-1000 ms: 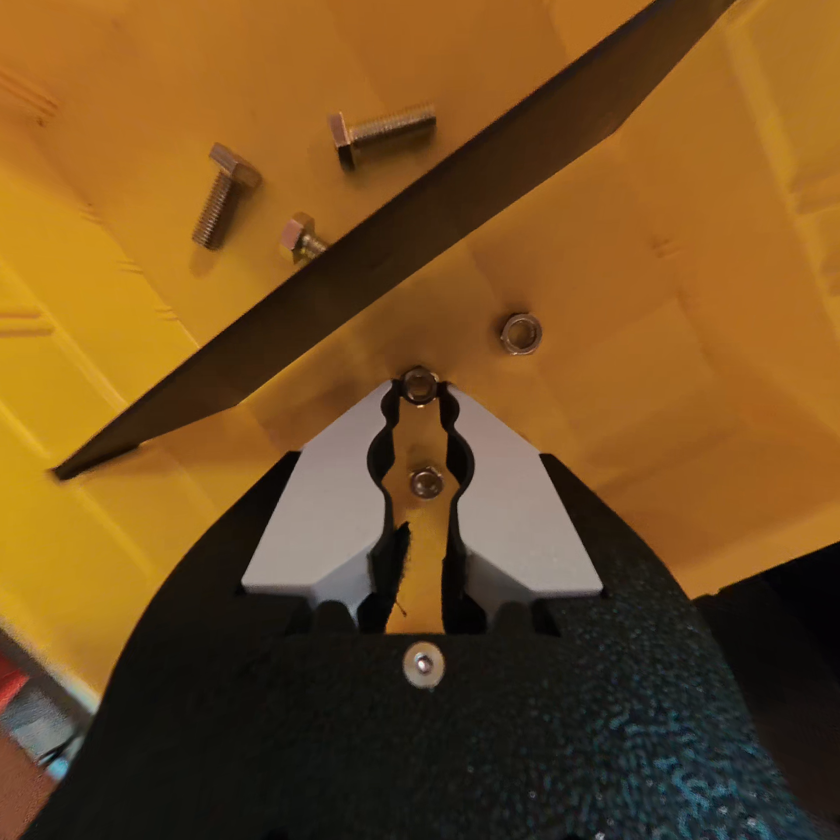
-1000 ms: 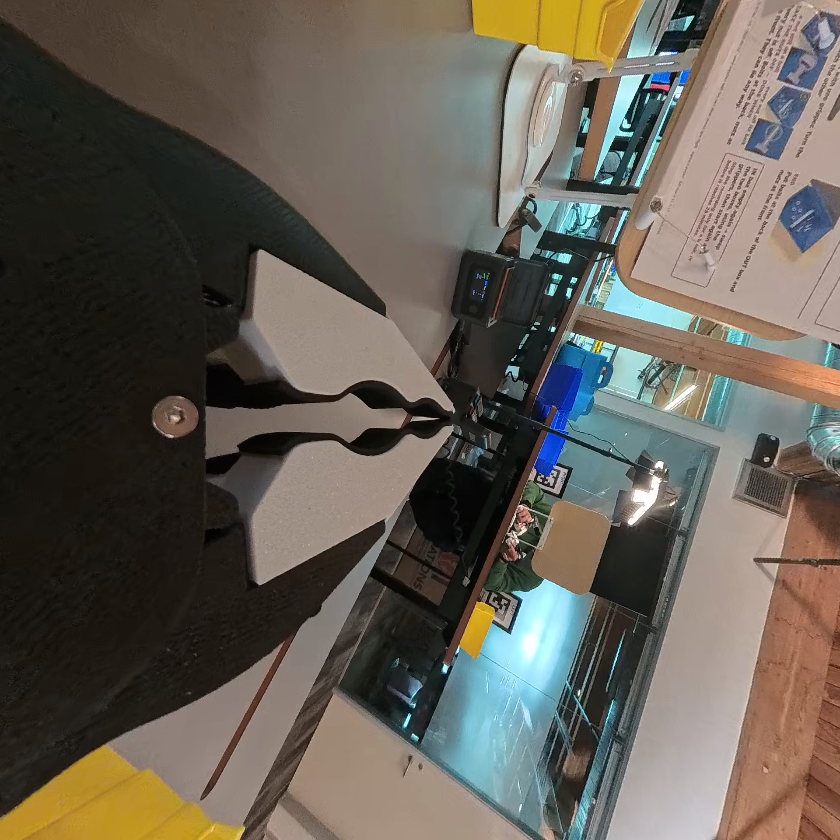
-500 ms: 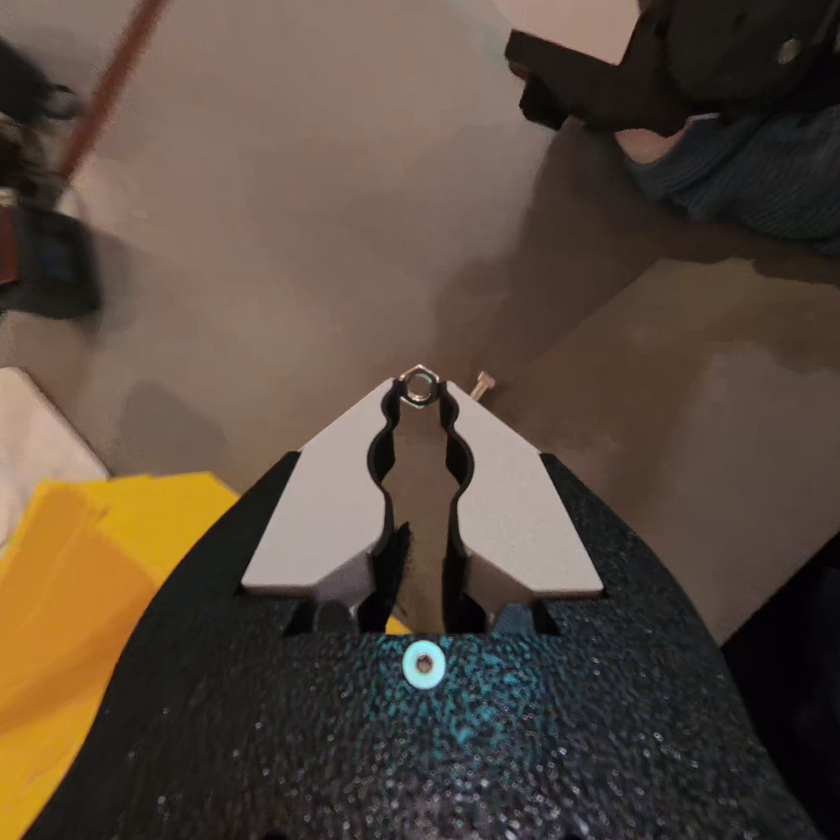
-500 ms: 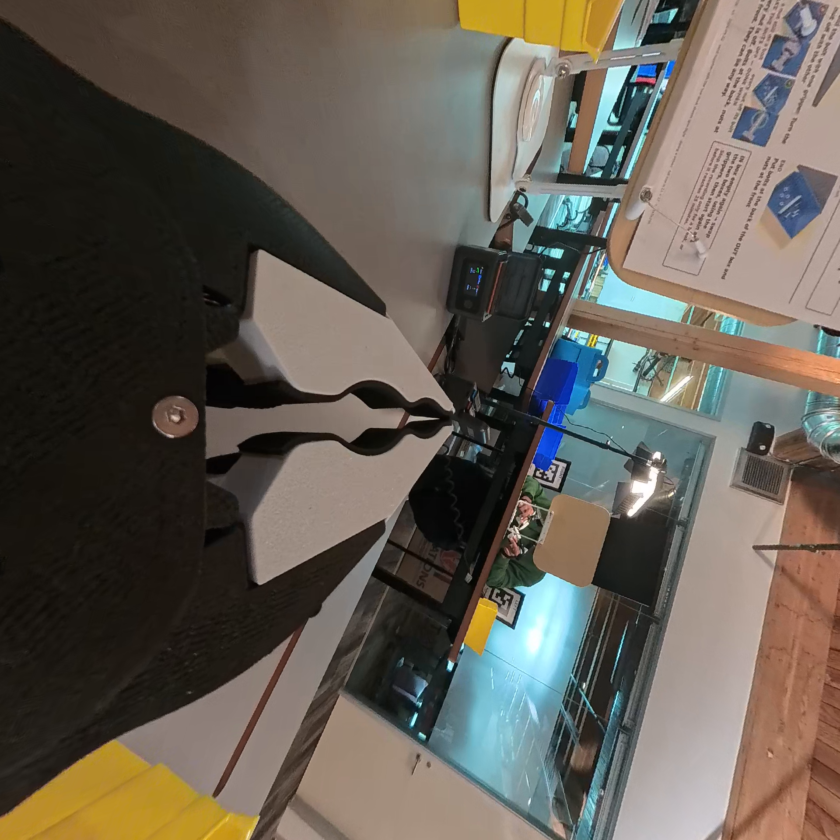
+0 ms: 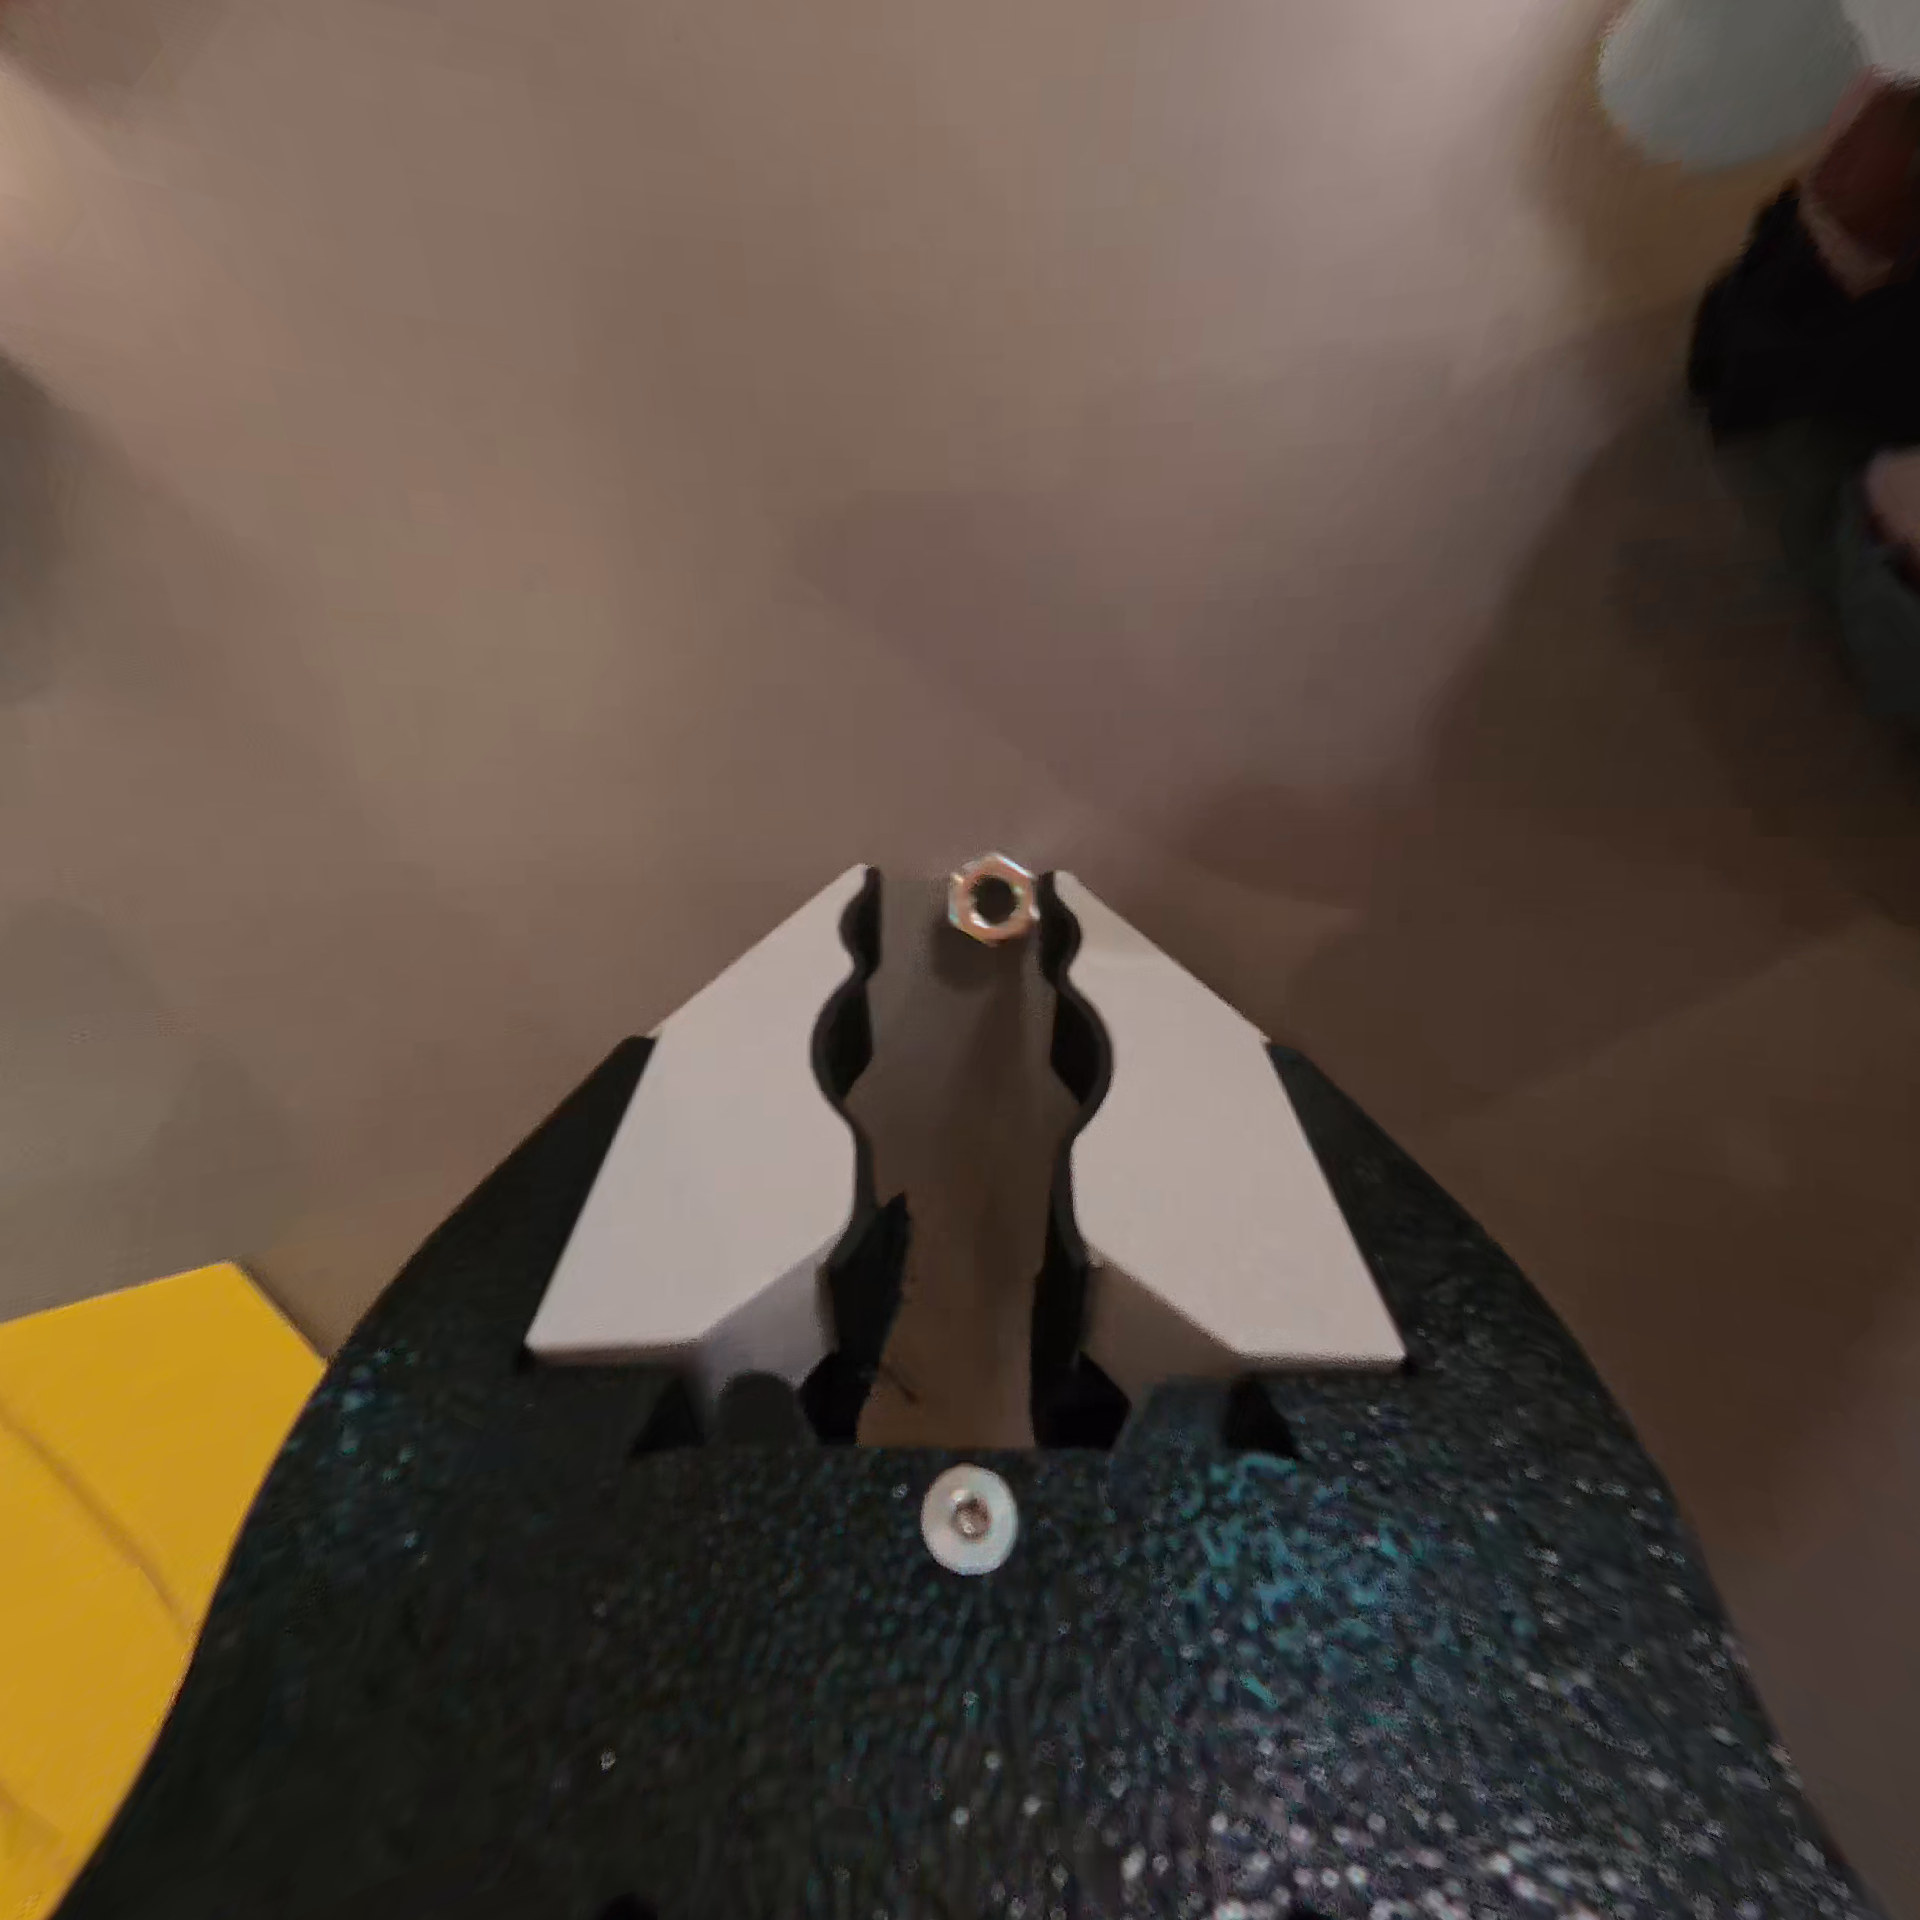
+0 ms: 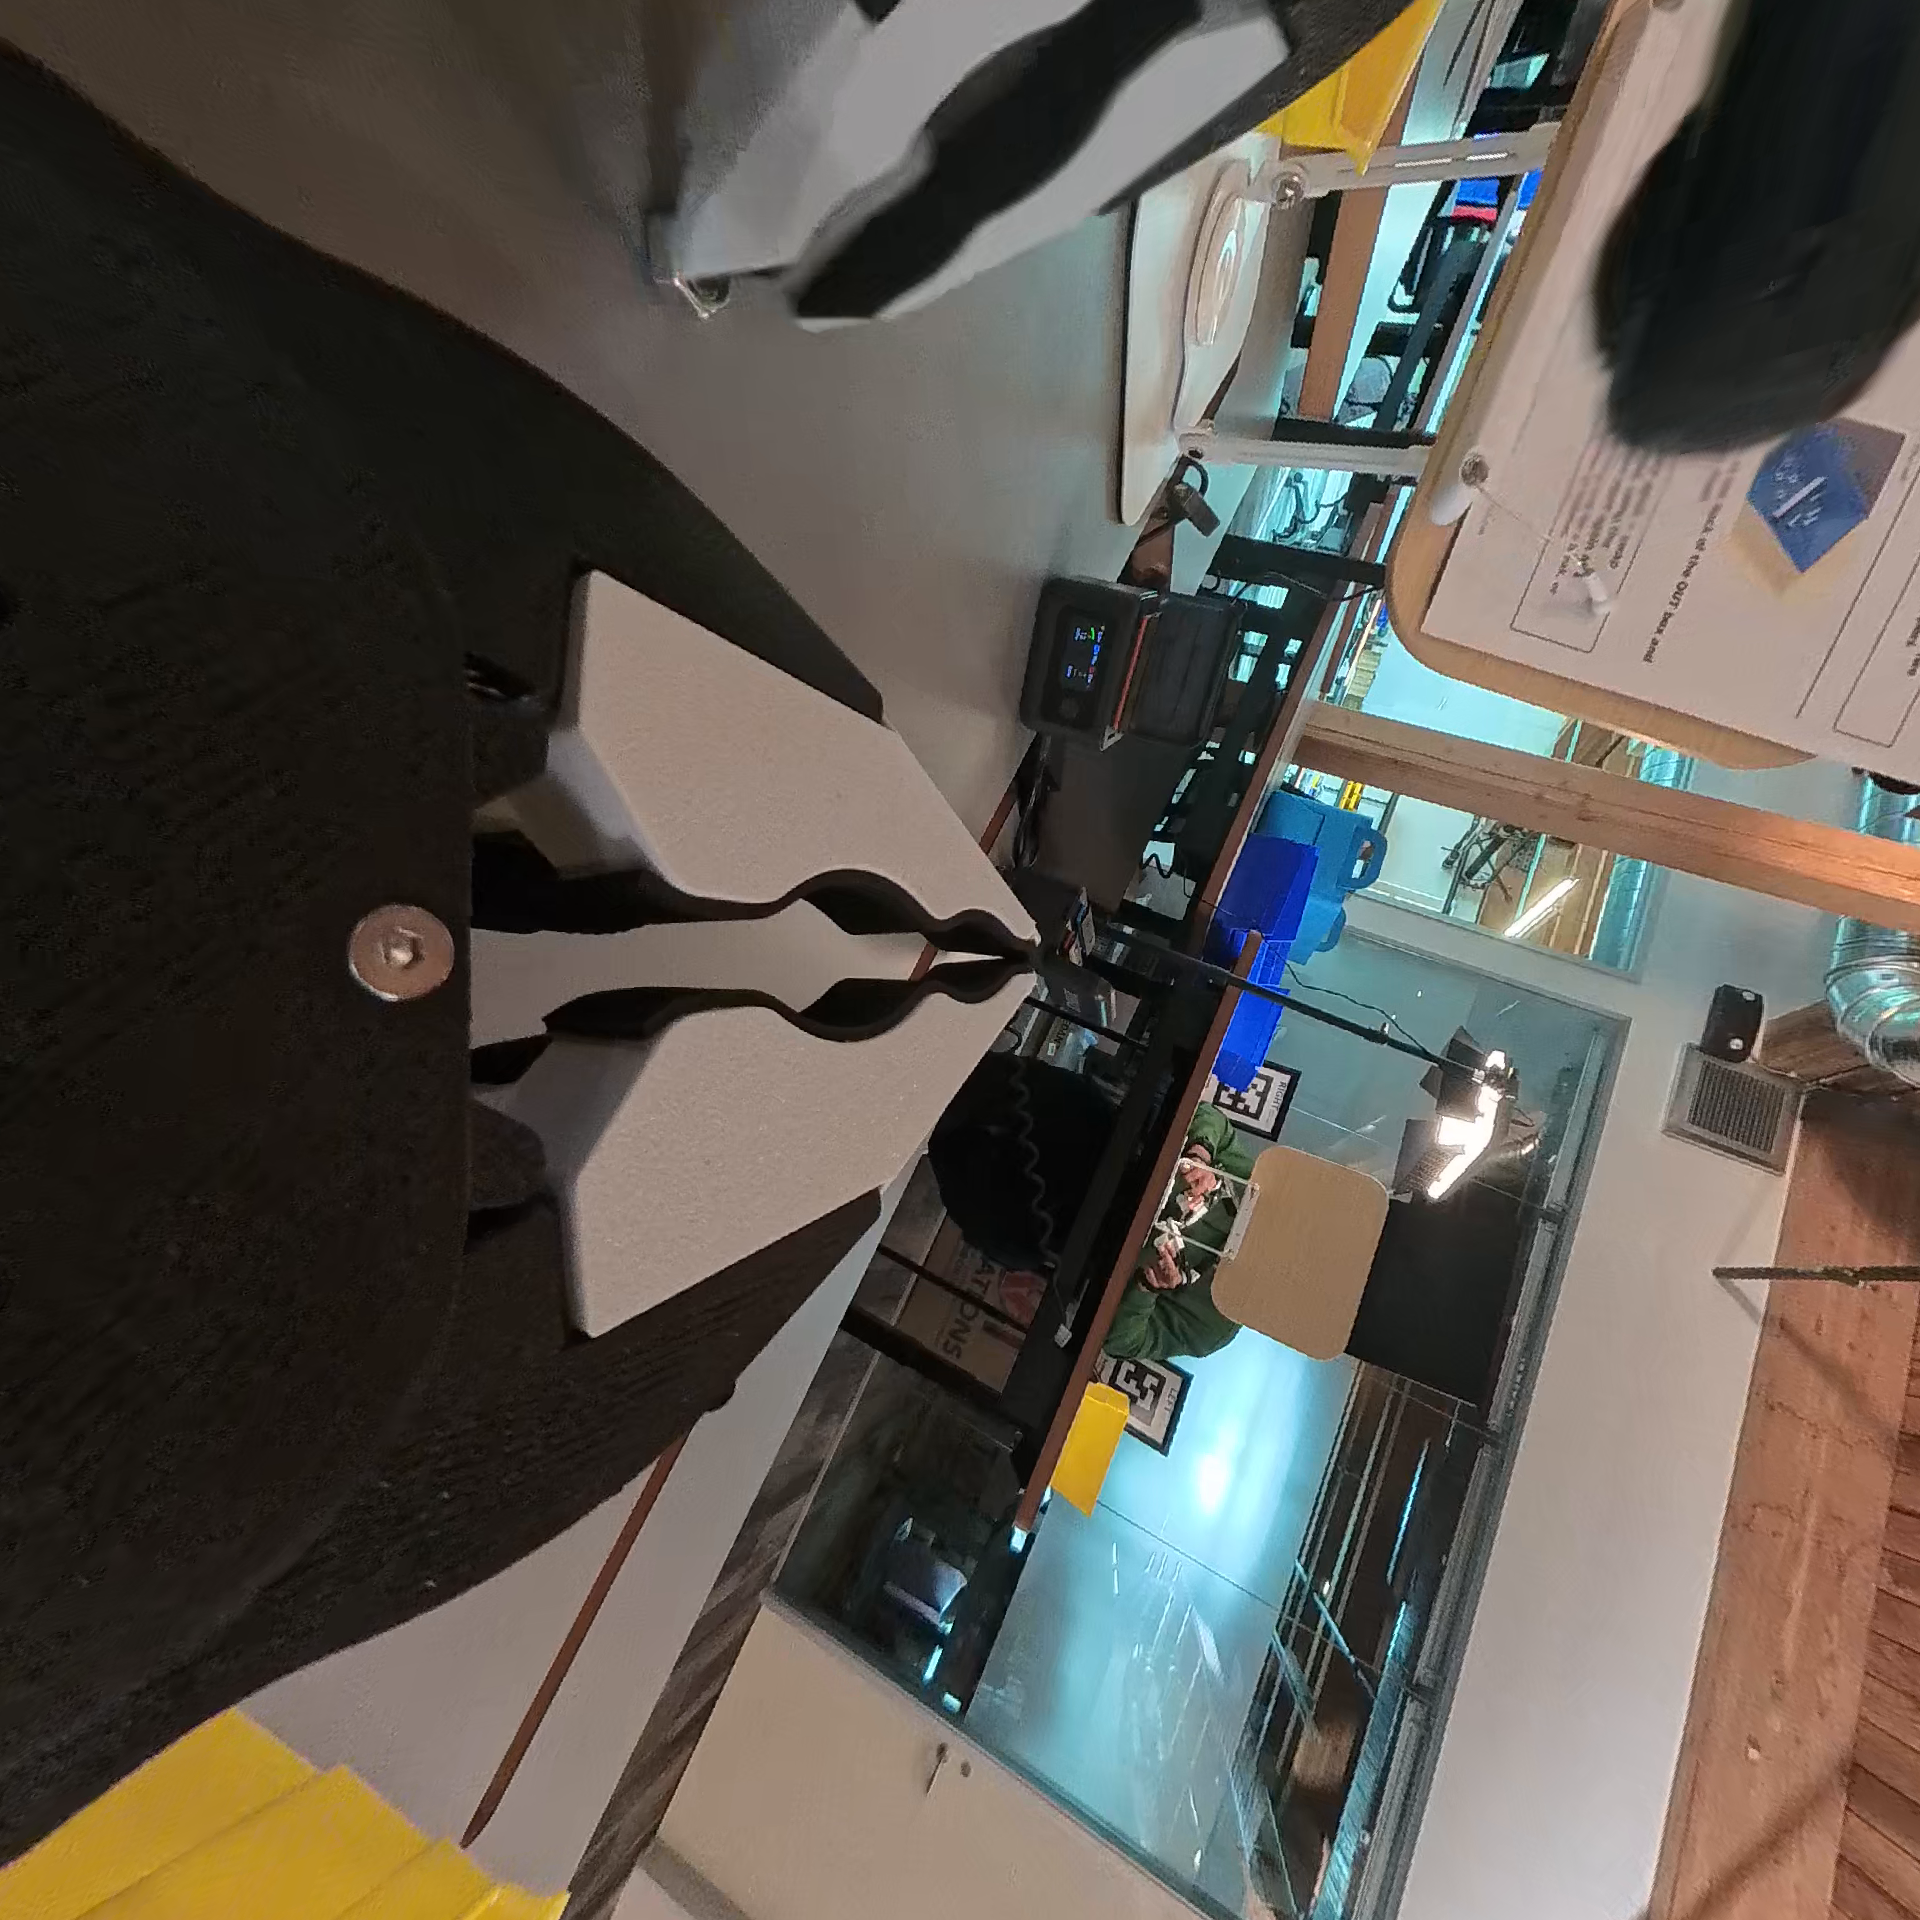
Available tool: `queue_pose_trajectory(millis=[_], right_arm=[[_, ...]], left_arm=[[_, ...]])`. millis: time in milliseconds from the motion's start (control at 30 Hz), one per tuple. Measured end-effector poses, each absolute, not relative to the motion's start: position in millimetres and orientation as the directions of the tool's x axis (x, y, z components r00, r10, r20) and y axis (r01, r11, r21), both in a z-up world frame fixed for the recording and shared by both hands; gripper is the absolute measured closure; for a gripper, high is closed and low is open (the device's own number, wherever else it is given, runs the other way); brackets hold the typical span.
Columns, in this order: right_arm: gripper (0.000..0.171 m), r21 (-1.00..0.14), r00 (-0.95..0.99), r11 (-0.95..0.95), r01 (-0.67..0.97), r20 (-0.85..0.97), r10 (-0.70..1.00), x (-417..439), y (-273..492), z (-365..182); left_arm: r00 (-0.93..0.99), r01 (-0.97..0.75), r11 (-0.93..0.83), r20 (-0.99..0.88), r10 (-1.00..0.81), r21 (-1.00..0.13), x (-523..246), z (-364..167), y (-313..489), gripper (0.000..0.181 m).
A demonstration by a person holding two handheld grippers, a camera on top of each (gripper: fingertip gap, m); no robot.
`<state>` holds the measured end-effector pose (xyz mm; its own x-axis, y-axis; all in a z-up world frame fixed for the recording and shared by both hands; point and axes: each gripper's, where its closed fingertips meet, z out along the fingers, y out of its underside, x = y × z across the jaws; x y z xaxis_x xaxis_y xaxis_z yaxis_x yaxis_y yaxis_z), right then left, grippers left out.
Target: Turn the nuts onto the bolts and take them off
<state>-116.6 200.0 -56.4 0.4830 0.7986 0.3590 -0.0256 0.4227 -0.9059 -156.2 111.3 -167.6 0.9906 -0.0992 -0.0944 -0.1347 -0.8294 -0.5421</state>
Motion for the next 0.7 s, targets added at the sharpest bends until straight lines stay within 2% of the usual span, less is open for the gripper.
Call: queue_pose_trajectory(millis=[67, 133, 200, 333, 433, 600, 700], right_arm=[[0.171, -0.905, 0.483, 0.424, -0.022, 0.362, 0.797, -115.5, 199.4, -56.4], [0.171, -0.903, 0.482, 0.430, -0.018, 0.369, 0.794, -114.2, 198.1, -56.0], [0.171, -0.899, 0.477, 0.439, -0.013, 0.380, 0.792, -114.6, 195.3, -55.8], [0.171, -0.883, 0.403, 0.469, -0.011, 0.426, 0.810, -120.6, 177.9, -58.2], [0.171, -0.867, 0.199, 0.497, 0.037, 0.493, 0.847, -130.0, 143.9, -77.7], [0.157, -0.819, -0.267, 0.486, 0.304, 0.417, 0.869, -136.6, 81.2, -124.7], [0.150, -0.750, -0.433, 0.469, 0.467, 0.268, 0.861, -127.2, 56.4, -140.2]], left_arm=[[0.986, -0.117, -0.716, -0.166, -0.002, -0.688, -172.1, -143.6, 120.7, 0.136], [0.967, -0.159, -0.564, -0.243, 0.076, -0.810, -183.9, -116.7, 124.0, 0.139], [0.930, -0.250, -0.433, -0.338, 0.140, -0.866, -193.1, -96.5, 120.5, 0.144], [0.881, -0.330, -0.233, -0.387, 0.271, -0.915, -206.1, -80.9, 107.4, 0.158], [0.885, -0.322, -0.159, -0.356, 0.301, -0.933, -213.8, -78.1, 101.2, 0.164], [0.867, -0.333, -0.073, -0.336, 0.369, -0.940, -229.9, -65.9, 96.0, 0.174], [0.856, -0.334, -0.037, -0.320, 0.407, -0.942, -234.4, -59.9, 91.7, 0.178]])
